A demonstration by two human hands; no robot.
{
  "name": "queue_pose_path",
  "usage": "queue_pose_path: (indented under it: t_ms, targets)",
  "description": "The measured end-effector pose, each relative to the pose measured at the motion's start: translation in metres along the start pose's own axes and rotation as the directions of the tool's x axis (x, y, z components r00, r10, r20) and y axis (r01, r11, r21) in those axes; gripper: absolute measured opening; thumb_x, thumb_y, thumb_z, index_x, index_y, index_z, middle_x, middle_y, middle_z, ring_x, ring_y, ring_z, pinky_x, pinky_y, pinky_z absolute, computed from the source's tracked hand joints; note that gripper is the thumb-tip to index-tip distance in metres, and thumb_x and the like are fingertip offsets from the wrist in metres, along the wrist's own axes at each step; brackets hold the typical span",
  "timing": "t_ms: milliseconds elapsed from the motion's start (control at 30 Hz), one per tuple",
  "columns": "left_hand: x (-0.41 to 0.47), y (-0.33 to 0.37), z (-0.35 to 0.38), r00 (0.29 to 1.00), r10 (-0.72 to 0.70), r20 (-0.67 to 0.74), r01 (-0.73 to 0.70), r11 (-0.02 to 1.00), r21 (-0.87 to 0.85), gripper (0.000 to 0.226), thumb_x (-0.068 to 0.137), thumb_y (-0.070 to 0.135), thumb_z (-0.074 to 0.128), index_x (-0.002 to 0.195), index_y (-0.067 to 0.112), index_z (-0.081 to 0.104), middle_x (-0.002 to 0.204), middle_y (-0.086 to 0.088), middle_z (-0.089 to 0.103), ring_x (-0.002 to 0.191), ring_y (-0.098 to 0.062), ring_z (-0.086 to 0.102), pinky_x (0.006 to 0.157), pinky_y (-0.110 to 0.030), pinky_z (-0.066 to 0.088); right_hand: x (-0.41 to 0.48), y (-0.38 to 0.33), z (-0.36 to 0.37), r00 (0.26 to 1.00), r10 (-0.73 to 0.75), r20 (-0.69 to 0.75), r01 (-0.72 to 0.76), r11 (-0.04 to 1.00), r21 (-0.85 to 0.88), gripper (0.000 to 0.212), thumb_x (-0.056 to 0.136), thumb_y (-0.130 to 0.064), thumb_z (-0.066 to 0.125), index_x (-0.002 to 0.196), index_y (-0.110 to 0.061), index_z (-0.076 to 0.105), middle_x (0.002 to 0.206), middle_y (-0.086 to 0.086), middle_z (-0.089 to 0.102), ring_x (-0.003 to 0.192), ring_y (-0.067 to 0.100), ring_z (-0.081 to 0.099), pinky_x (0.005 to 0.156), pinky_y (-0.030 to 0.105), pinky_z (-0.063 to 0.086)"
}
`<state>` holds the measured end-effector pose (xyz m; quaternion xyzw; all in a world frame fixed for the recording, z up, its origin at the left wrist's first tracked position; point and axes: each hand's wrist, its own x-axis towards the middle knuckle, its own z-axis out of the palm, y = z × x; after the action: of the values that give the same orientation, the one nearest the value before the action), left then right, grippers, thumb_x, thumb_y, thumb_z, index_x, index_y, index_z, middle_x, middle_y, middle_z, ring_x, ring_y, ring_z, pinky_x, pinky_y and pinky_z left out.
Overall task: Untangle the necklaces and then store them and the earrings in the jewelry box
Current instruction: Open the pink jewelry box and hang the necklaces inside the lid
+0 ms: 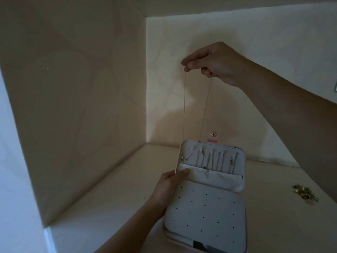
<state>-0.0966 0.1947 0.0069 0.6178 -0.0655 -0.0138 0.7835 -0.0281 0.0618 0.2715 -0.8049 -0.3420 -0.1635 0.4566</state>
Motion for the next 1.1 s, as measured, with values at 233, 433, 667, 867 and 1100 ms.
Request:
queue_pose_path:
  t_ms: [233,433,667,867,1100]
  targets:
    - [-0.001,0.001,0.0,0.999,0.022,0.024,-0.021,0.999,-0.03,0.042,0.082,0.032,0.059,0.109,0.001,0.068,0.102,-0.015,0.073,0.094,-0.028,0.07,0.074,-0.03,0.057,0.0,-0.004,-0.001,1.0,-0.008,0.015,0.008,1.0,-0.015,0.016,0.086,-0.004,0.064,0.094,-0.015,0.073,0.088,0.003,0.073,0.046,0.006,0.032,0.047,0.015,0.028]
    - [0.0,-0.002,-0.002,0.999,0.03,0.033,-0.03,1.0,-0.004,0.046,0.079,0.037,0.061,0.111,0.004,0.068,0.104,-0.013,0.073,0.096,-0.028,0.07,0.084,-0.037,0.056,0.001,-0.007,-0.005,0.999,-0.026,0.032,0.027,0.999,-0.023,0.016,0.085,-0.004,0.065,0.09,-0.018,0.074,0.084,0.0,0.074,0.046,0.006,0.032,0.048,0.015,0.028]
    - [0.0,0.002,-0.003,0.999,-0.006,0.042,0.008,0.999,-0.041,0.05,0.085,0.047,0.054,0.114,0.008,0.068,0.11,-0.012,0.071,0.104,-0.027,0.068,0.095,-0.043,0.05,-0.002,-0.012,0.008,0.994,-0.011,0.108,0.021,0.995,-0.093,0.017,0.087,-0.004,0.064,0.098,-0.012,0.073,0.088,0.002,0.074,0.04,0.002,0.033,0.046,0.014,0.028]
    - [-0.003,0.007,0.0,0.998,-0.017,0.063,0.023,0.995,-0.095,0.047,0.091,0.046,0.047,0.12,0.013,0.064,0.115,-0.008,0.07,0.108,-0.024,0.066,0.099,-0.042,0.047,-0.008,-0.01,0.027,0.98,0.011,0.2,0.012,0.993,-0.115,0.016,0.085,-0.002,0.066,0.097,-0.011,0.074,0.091,0.008,0.074,0.042,0.004,0.033,0.046,0.015,0.028]
    - [-0.001,0.006,-0.001,0.999,-0.042,0.024,0.044,0.998,-0.051,0.051,0.086,0.05,0.053,0.119,0.012,0.066,0.115,-0.009,0.07,0.108,-0.024,0.066,0.1,-0.044,0.046,-0.009,-0.016,0.027,0.988,-0.04,0.151,0.051,0.996,-0.07,0.016,0.086,-0.004,0.066,0.098,-0.011,0.074,0.085,0.002,0.074,0.046,0.006,0.037,0.048,0.015,0.03]
